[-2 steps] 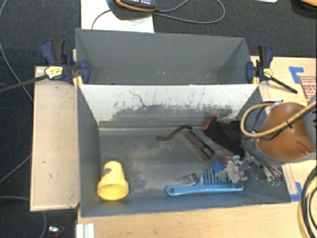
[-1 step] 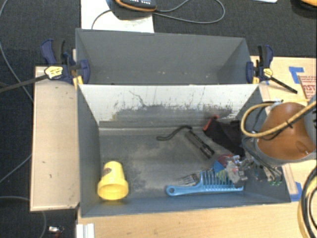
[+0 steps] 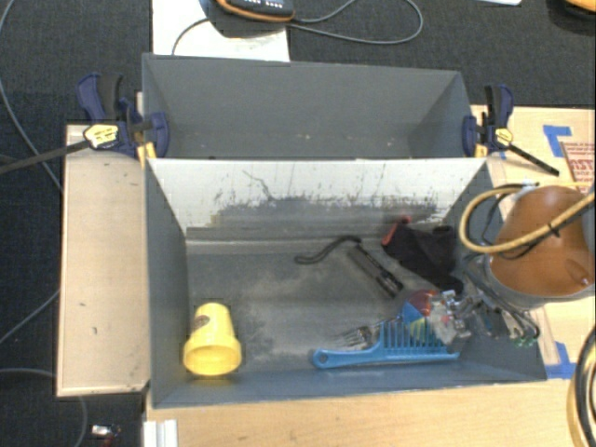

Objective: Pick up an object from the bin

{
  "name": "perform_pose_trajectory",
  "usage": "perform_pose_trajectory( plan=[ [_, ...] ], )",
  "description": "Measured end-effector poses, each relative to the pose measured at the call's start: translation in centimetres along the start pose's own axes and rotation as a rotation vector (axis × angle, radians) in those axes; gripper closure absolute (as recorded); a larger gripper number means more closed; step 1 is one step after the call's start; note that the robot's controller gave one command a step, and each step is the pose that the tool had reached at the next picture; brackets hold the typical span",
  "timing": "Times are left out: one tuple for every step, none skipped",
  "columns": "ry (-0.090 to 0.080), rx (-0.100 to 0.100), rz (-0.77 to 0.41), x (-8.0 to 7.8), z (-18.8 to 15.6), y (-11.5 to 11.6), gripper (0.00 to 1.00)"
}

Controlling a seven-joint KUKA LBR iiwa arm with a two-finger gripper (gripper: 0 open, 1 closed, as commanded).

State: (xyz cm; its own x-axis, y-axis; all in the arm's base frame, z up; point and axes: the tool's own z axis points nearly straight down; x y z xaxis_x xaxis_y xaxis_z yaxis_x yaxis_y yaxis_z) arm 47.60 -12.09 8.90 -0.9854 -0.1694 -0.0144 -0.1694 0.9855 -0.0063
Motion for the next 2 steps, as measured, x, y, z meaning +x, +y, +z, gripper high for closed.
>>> perform_pose_trajectory(
  plan=[
    [-0.011, 0.005, -0.001, -0.3, -3.2, -0.1, 1.00],
    [0.001, 0.000, -0.002, -0.1, -5.3, 0.0, 1.00]
  ],
)
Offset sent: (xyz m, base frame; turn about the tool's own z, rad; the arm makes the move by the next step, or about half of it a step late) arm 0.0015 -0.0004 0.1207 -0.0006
